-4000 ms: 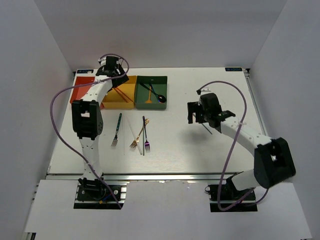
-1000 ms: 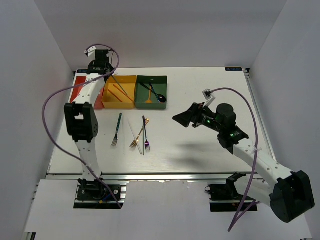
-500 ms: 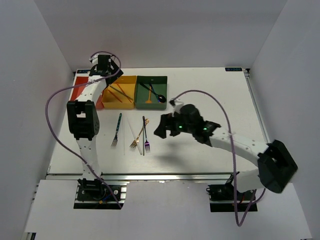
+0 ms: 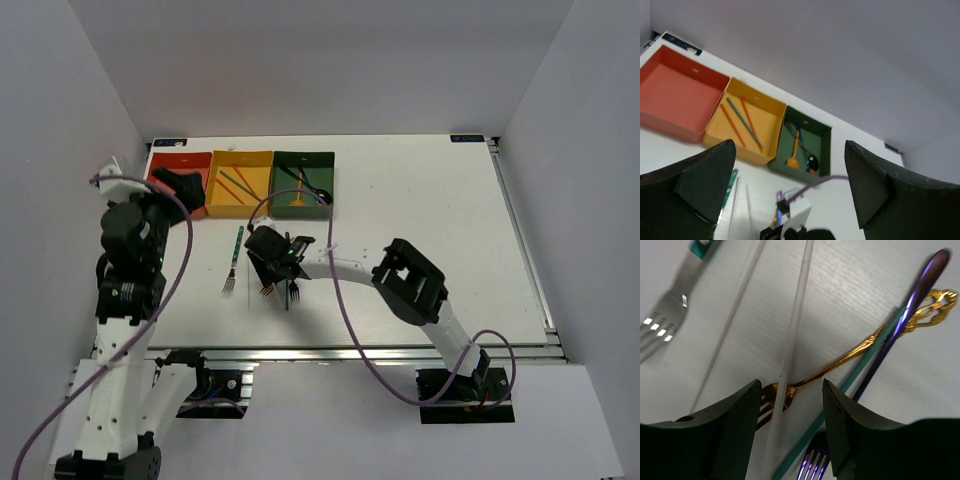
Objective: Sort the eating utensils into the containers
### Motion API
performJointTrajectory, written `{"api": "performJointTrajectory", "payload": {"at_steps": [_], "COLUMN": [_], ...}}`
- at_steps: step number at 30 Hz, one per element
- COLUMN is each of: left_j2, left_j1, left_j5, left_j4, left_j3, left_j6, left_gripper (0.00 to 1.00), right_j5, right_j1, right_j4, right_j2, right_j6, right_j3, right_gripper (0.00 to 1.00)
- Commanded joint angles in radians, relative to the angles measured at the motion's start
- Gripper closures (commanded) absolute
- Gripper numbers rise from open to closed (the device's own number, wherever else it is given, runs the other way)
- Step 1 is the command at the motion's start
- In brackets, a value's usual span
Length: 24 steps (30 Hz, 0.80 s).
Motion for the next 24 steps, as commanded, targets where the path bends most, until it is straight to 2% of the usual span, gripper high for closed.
{"api": "performJointTrajectory", "payload": {"at_steps": [1, 4, 8, 13, 16, 22, 24], "left_j2": [-0.057, -0.085, -0.062, -0.080, -0.088, -0.100, -0.101], "left_j1": [-0.003, -0.003, -0.002, -0.003, -0.002, -0.003, -0.003], "left_j5": [0.044, 0.037, 0.060, 0.106, 0.113, 0.103, 0.102], "left_j4": [-0.017, -0.033, -0.059, -0.039, -0.040, -0.047, -0.047], "left_j3": [-0.218, -0.306, -0.332, -0.347, -0.352, -0.354, -0.355], "left_j6": [0.092, 0.126, 0.129, 0.121, 0.116, 0.115, 0.115], "left_gripper": [0.02, 0.02, 0.02, 0.02, 0.02, 0.02, 0.02], "right_j5": [0.052, 0.033, 0.059, 0.131, 0.067, 0.032, 0.027], "right_j1": [0.010, 0.011, 0.011, 0.021, 0.019, 0.019, 0.019], "right_j4": [-0.088, -0.121, -0.157, -0.150, -0.063, -0.131, -0.130], "right_j2": [0.040, 0.107, 0.163, 0.135, 0.112, 0.242, 0.256], "right_j6": [-0.012, -0.026, -0.029, -0.005, -0.043, -0.083, -0.074], "right_j3": [0.126, 0.215, 0.266, 0.237, 0.197, 0.364, 0.367], "right_gripper": [0.44, 0.48, 0.51, 0.54, 0.57, 0.61, 0.61]}}
